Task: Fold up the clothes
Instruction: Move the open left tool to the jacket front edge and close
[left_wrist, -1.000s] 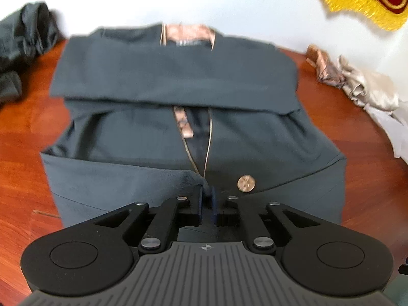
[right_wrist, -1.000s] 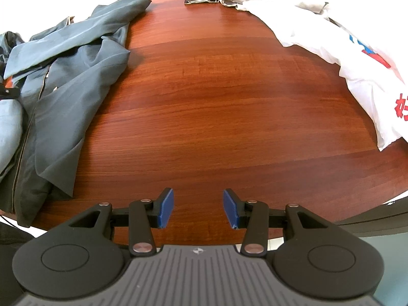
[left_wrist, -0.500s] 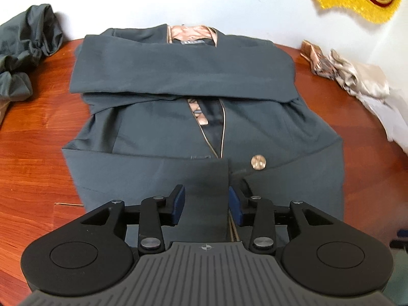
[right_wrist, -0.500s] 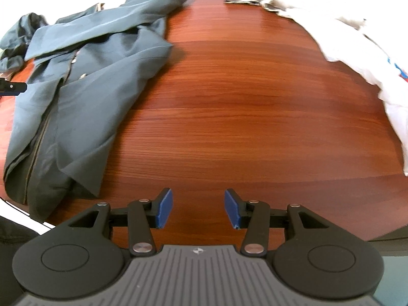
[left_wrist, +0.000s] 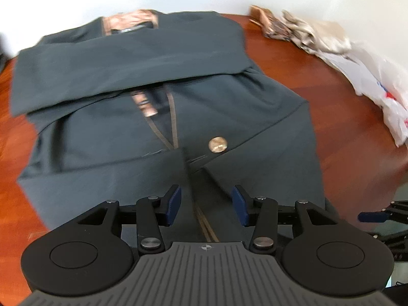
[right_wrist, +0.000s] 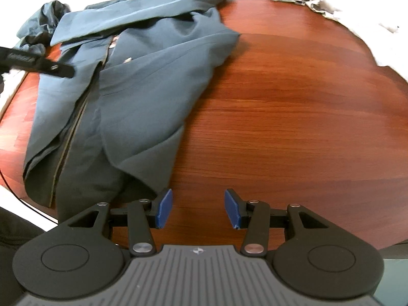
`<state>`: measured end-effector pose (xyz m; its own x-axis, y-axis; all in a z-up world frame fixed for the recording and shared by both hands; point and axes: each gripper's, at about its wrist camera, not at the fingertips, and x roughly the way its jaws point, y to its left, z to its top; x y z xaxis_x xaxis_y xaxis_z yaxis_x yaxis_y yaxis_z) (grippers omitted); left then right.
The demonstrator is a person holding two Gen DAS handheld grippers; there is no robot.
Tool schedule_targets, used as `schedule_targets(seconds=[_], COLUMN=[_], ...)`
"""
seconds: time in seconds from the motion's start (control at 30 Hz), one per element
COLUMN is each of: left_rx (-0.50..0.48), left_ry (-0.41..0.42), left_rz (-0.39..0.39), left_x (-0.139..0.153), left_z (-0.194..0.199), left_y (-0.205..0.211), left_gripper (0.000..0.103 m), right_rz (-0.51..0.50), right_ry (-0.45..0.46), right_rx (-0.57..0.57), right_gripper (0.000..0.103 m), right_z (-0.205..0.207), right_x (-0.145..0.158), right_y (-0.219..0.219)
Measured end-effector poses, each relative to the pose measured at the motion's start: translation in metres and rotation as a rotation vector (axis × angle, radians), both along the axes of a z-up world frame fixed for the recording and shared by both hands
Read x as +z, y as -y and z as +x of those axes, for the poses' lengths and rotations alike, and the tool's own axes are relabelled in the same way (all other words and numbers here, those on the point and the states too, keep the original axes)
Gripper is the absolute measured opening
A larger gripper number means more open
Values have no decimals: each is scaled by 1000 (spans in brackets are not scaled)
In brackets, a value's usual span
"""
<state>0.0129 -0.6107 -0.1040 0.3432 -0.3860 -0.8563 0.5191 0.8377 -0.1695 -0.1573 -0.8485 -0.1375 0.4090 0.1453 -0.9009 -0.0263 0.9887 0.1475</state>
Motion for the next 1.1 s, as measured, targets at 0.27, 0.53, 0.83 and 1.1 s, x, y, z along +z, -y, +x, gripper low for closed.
schedule_targets(seconds=[0.27,0.53,0.83,1.1], left_rx=[-150,-190,-109,-68], left_ry=[-65,-155,-200,-201], left_rz=[1,-31,-53,-75], left_x=[-16,-38,-47,-50], left_z=[12,-8,-10,-7], left_y=[27,34,33,32], left_gripper=[49,30,28,36], right_rz=[-18,-28,-38,-39], right_ry=[26,34,30,27], right_rx=[-49,-98,-108,-93], right_gripper=[52,52,52,52], right_z=[0,-6,-8,-9], right_x=[-4,-5,-7,-7], right_y=[-19,-23,-21,-19])
